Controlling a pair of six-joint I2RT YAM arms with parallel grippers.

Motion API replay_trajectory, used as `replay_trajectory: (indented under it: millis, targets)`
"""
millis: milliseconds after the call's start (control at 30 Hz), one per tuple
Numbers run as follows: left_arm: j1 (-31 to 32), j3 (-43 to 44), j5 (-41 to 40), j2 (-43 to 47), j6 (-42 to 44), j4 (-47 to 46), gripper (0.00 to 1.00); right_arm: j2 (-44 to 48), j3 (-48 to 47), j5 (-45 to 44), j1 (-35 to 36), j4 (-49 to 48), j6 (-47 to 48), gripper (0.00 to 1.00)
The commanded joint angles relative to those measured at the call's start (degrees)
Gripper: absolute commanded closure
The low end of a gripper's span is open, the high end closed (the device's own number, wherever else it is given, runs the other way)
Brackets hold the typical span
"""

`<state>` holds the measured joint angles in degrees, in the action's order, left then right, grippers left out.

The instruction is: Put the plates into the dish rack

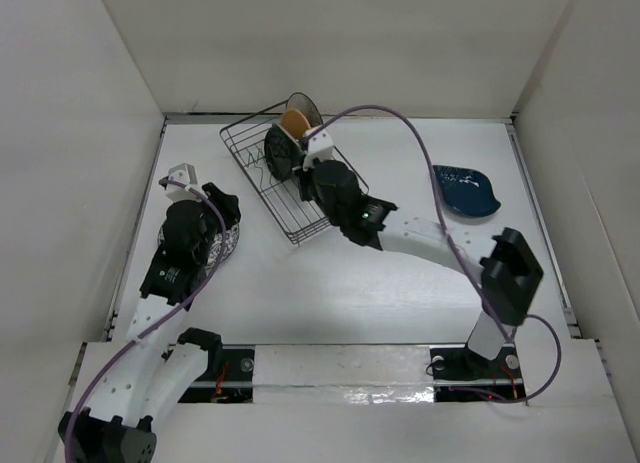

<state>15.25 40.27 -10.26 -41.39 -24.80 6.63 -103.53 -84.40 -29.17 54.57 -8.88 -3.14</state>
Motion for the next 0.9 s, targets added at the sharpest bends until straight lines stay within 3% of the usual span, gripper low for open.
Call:
replay_trajectory:
  millis: [0, 100, 200, 400, 533, 700, 867]
  targets:
    - [-2.7, -0.4, 2.3, -4.6, -7.5, -2.7, 0.63, 8.0, 9.3, 6.7, 0.6, -5.6, -7.9, 1.0]
    - [-9.1, -5.0, 12.4, -9.1, -12.4, -9.3, 0.73, 11.8, 16.6, 10.9, 0.6, -4.7, -10.2, 1.0]
    - [-15.9, -8.9, 14.2, -11.9, -18.3, -13.3, 0.79, 14.9, 20.7, 14.0, 0.6, -4.2, -12.0, 0.96]
    - [-29.0, -14.7, 12.8, -3.3, -19.2, -4.1, 0.6, 20.0, 26.0, 19.4, 1.2, -4.1, -13.1, 0.72]
    - [-32.8, -14.1, 8.9, 2.0, -20.2, 3.8, 0.38, 20.3, 27.0, 22.0, 1.2, -5.0, -13.3, 0.71]
    - [-32.8, -12.5, 8.4, -6.3, -24.0, 11.4, 0.27, 21.6, 27.6, 23.4, 0.5, -3.8, -12.9, 0.7]
    - [-32.8, -12.9, 6.4, -9.6, -28.5, 15.2, 0.26, 21.9, 28.4, 26.2, -1.0, -3.8, -13.9, 0.69]
